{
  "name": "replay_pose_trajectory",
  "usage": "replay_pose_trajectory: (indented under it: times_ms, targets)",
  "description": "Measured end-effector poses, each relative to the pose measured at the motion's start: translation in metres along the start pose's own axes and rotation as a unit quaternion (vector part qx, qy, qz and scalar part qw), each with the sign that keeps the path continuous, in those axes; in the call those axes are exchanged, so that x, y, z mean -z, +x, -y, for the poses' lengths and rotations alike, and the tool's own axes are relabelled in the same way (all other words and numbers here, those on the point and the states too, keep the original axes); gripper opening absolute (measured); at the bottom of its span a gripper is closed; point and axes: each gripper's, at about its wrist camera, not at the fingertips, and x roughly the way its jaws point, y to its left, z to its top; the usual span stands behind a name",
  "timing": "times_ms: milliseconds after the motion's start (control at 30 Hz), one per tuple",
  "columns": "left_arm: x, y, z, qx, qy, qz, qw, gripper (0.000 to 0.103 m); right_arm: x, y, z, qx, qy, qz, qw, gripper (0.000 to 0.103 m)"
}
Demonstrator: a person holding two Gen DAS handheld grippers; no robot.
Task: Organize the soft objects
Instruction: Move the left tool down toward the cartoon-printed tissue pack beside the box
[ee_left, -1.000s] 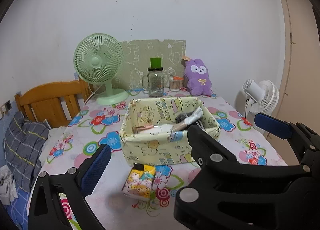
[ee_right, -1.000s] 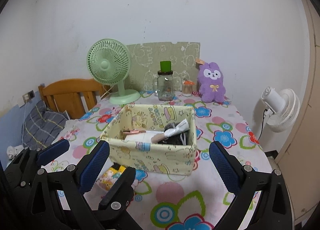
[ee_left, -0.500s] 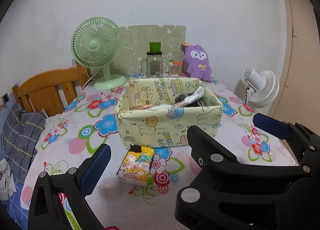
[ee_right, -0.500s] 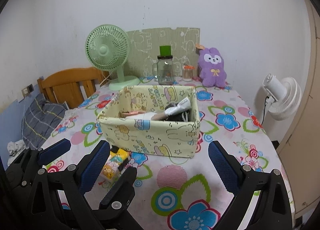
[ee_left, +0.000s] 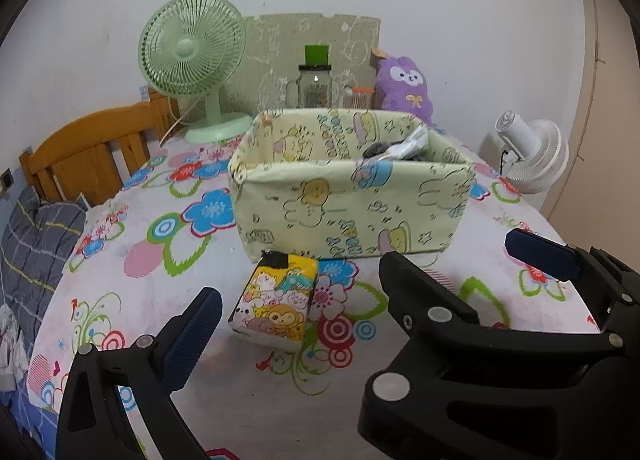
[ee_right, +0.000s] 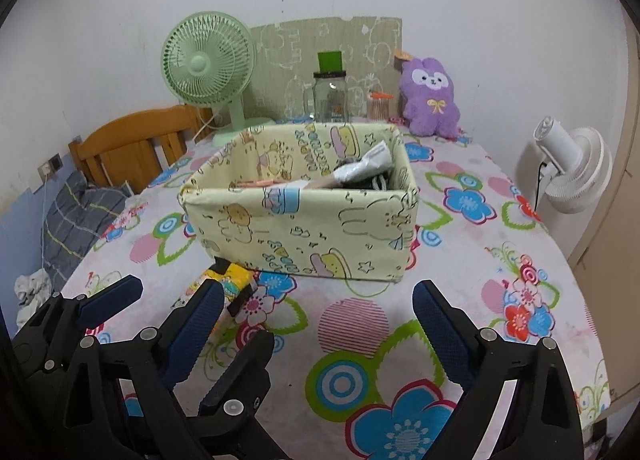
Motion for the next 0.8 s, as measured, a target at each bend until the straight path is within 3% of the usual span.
replay_pose_trajectory:
  times_ms: [800]
  targets:
    - [0.007, 0.053, -0.03, -0.007, 0.014, -0.053, 0.9985, 0.096, 0.008, 0.058, -0.01, 0.004, -0.006, -0.063, 0.998, 0.093]
